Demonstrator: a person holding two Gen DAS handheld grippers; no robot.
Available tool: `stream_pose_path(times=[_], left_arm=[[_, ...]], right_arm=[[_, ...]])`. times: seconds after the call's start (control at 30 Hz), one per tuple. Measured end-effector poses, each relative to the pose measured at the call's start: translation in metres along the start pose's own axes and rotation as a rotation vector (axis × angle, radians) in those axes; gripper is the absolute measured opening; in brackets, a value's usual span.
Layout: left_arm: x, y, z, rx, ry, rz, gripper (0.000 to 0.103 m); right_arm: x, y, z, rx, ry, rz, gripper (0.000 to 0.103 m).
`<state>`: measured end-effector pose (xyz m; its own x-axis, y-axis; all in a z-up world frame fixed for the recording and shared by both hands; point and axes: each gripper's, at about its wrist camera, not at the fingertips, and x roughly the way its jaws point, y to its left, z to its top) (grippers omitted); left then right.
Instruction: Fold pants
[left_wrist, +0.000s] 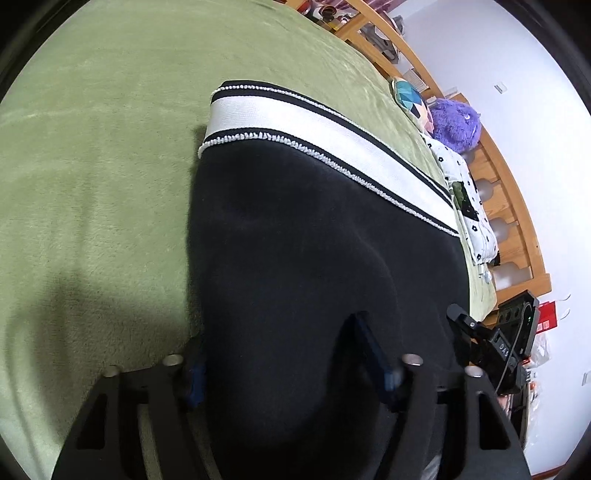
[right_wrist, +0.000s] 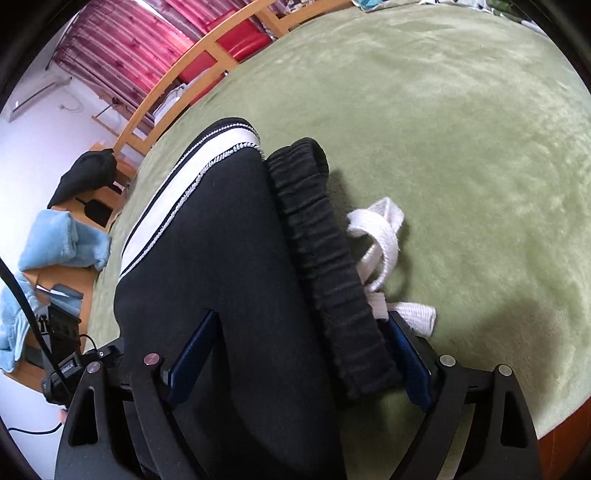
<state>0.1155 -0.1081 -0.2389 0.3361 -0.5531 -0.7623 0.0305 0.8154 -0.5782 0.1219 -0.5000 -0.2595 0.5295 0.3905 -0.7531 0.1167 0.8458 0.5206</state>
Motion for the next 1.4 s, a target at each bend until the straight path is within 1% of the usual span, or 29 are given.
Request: stream_pose_path(times=[0.03, 0.07, 0.1, 0.13, 0.17, 0.2, 0.27, 0.33, 0.43, 0.57, 0.73, 0.87, 1.13, 1.2, 1.27, 1.3, 1.33, 1.37, 1.4], left_arm=[[-0.002, 0.000, -0.001, 0.002, -0.003, -0.001, 0.044], [-0.006, -0.003, -0.001, 0.017, -0.009, -0.004, 0.034], [-0.011, -0.006, 0.000, 0.037, -0.020, 0.004, 0.026], [-0.018, -0.009, 0.001, 0.047, -0.033, 0.005, 0.024], [-0.022, -0.010, 0.003, 0.049, -0.039, -0.007, 0.019], [-0.029, -0.013, 0.006, 0.060, -0.045, -0.028, 0.017], [-0.040, -0.018, 0.013, 0.083, -0.055, -0.040, 0.016], [-0.049, -0.026, 0.021, 0.121, -0.077, -0.032, 0.016], [-0.063, -0.031, 0.036, 0.147, -0.089, -0.035, 0.016], [-0.082, -0.027, 0.059, 0.155, -0.117, -0.028, 0.016], [-0.100, -0.011, 0.094, 0.176, -0.138, 0.007, 0.016], [-0.118, 0.013, 0.121, 0.184, -0.159, 0.040, 0.016], [-0.158, 0.062, 0.167, 0.183, -0.218, 0.108, 0.016], [-0.158, 0.073, 0.172, 0.183, -0.218, 0.140, 0.016], [-0.150, 0.089, 0.172, 0.160, -0.187, 0.168, 0.017], [-0.145, 0.099, 0.170, 0.142, -0.165, 0.174, 0.018], [-0.138, 0.107, 0.167, 0.124, -0.142, 0.186, 0.019], [-0.130, 0.115, 0.163, 0.103, -0.115, 0.212, 0.026], [-0.123, 0.123, 0.158, 0.087, -0.093, 0.235, 0.034]], right_arm=[[-0.002, 0.002, -0.001, 0.000, -0.009, 0.000, 0.080], [-0.006, 0.005, -0.001, -0.004, -0.021, -0.008, 0.077], [-0.008, 0.007, -0.001, -0.005, -0.033, -0.016, 0.070], [-0.013, 0.011, -0.002, -0.009, -0.049, -0.026, 0.062], [-0.018, 0.014, -0.001, -0.013, -0.063, -0.030, 0.058], [-0.024, 0.018, -0.001, -0.018, -0.078, -0.032, 0.054], [-0.034, 0.032, 0.000, -0.039, -0.112, -0.047, 0.047], [-0.047, 0.048, 0.001, -0.047, -0.162, -0.043, 0.039], [-0.057, 0.070, 0.009, -0.055, -0.204, -0.050, 0.035], [-0.057, 0.095, 0.020, -0.066, -0.228, -0.037, 0.031], [-0.037, 0.138, 0.038, -0.104, -0.246, -0.013, 0.025], [-0.012, 0.174, 0.047, -0.129, -0.246, 0.020, 0.024], [0.049, 0.237, 0.064, -0.162, -0.204, 0.089, 0.024], [0.067, 0.249, 0.062, -0.182, -0.175, 0.082, 0.024], [0.081, 0.252, 0.057, -0.209, -0.137, 0.070, 0.024], [0.088, 0.252, 0.051, -0.229, -0.113, 0.051, 0.026], [0.091, 0.249, 0.047, -0.238, -0.099, 0.030, 0.034], [0.098, 0.246, 0.042, -0.257, -0.062, -0.022, 0.038], [0.106, 0.242, 0.037, -0.275, -0.017, -0.073, 0.047]])
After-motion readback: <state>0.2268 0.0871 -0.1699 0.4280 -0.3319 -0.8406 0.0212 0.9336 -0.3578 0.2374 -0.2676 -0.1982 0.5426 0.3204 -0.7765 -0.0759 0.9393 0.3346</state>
